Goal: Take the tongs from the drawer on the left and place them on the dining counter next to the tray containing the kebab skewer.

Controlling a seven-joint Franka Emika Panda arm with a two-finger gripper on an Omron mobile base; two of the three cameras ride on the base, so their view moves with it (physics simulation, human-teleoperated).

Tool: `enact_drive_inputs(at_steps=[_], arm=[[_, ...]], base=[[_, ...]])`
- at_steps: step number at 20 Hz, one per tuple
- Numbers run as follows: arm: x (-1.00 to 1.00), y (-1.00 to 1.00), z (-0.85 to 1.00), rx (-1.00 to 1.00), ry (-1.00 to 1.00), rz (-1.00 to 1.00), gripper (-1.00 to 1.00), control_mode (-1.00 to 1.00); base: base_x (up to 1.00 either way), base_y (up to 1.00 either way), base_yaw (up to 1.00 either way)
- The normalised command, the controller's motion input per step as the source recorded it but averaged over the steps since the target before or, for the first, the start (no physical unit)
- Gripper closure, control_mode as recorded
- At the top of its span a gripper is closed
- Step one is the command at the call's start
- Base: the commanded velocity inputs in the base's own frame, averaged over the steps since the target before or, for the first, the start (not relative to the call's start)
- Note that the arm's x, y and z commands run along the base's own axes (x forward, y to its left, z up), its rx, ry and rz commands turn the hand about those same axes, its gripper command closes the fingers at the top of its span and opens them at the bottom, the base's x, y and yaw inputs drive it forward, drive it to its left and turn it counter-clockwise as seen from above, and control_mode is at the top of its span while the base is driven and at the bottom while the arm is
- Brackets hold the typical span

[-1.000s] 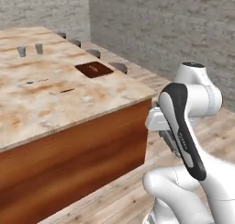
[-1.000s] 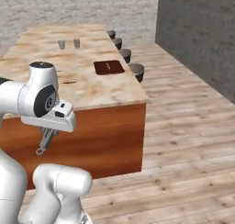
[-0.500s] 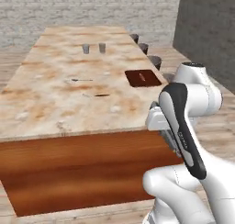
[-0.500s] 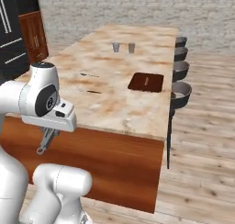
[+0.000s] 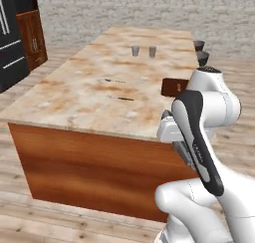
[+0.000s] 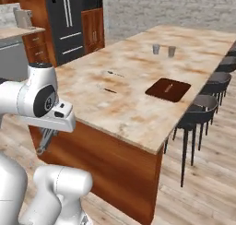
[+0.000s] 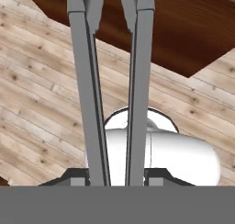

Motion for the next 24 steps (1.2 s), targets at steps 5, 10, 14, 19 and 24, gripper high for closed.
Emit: enact_drive_inputs(at_steps=[5,10,14,19,24], arm=[[0.0,0.0,0.0,0.0,0.0,0.0,1.0,1.0],[0.0,0.0,0.0,0.0,0.0,0.0,1.0,1.0],[0.0,0.0,0.0,0.0,0.0,0.0,1.0,1.0],[0.0,0.0,0.0,0.0,0.0,0.0,1.0,1.0],[0.0,0.0,0.0,0.0,0.0,0.0,1.0,1.0]], base=[[0.32,-0.97,0.69],[0.11,-0.97,0.71],[-0.31,-0.76,0.81],[-0.1,-0.36,0.99],[-0.59,-0.68,0.6]])
